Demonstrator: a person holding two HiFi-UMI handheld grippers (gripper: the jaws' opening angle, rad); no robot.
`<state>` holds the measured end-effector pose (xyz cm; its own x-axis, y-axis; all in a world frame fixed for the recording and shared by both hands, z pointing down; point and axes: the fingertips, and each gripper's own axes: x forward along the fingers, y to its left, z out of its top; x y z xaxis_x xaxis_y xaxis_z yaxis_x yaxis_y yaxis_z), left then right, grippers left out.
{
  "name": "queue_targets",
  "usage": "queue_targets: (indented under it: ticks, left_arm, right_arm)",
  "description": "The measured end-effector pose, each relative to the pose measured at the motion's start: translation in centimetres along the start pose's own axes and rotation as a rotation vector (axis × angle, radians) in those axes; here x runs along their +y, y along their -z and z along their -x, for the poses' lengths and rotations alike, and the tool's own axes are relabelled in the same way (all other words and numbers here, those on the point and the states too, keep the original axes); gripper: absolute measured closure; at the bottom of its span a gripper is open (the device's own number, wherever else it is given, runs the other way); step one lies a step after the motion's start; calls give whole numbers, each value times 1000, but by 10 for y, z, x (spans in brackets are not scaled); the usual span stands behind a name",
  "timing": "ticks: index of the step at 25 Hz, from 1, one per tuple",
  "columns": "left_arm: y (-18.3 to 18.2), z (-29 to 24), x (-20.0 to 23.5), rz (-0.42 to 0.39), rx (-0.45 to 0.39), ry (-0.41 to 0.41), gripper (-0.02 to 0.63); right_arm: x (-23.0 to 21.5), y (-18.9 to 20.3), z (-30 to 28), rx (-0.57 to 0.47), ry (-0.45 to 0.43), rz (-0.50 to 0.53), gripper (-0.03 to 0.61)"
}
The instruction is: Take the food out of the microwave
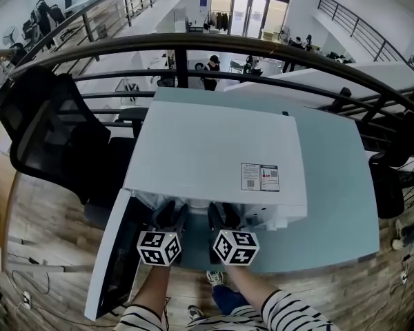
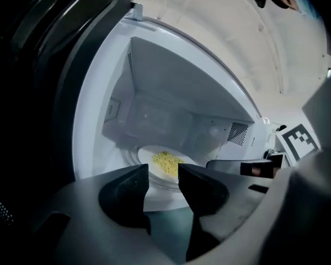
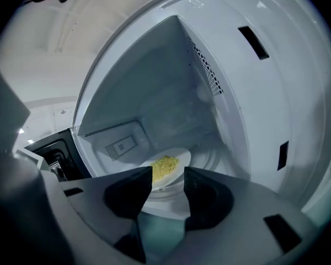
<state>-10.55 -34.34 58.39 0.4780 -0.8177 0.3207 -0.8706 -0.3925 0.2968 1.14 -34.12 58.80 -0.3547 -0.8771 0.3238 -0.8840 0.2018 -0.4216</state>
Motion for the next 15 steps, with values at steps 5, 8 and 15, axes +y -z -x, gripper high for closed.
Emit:
queue_targets:
  ticks: [5, 8, 15]
  left_arm:
    - [-6, -10, 6, 11, -14, -5, 463]
    - [-6, -16, 8, 20, -12, -10, 463]
    - [-3, -28, 12, 44, 24, -21, 463]
  right_arm:
    - [-3, -2, -10, 3, 12, 7, 394]
    - [-5, -1, -15, 13, 19, 7, 394]
    - [-7, 1, -26, 43, 34, -7, 394]
